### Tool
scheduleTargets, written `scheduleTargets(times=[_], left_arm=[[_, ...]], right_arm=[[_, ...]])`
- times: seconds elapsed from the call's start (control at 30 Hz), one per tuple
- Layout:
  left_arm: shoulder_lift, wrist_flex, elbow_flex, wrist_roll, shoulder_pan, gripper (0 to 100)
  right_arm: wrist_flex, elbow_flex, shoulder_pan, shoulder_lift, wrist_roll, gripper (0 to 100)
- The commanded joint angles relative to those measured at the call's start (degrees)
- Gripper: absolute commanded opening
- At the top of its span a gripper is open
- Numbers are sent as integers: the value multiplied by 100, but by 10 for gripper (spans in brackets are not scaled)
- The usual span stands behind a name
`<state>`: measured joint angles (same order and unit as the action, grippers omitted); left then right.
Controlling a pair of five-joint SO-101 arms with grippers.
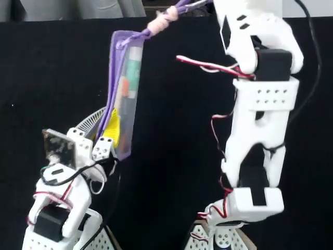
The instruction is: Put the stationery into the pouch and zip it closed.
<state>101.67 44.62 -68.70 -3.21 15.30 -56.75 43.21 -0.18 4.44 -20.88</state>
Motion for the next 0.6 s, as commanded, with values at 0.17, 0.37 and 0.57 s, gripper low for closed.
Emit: scheduleTargets(times=[0.17, 0.37, 0.57], left_arm=[[308, 97, 224, 44, -75, 29], [308, 264, 382, 44, -57, 28], [308, 651, 725, 35, -22, 28]], right_arm=[[932, 154, 712, 585, 53, 12], [1556, 154, 738, 1226, 53, 12], [2435, 154, 756, 2035, 53, 12]])
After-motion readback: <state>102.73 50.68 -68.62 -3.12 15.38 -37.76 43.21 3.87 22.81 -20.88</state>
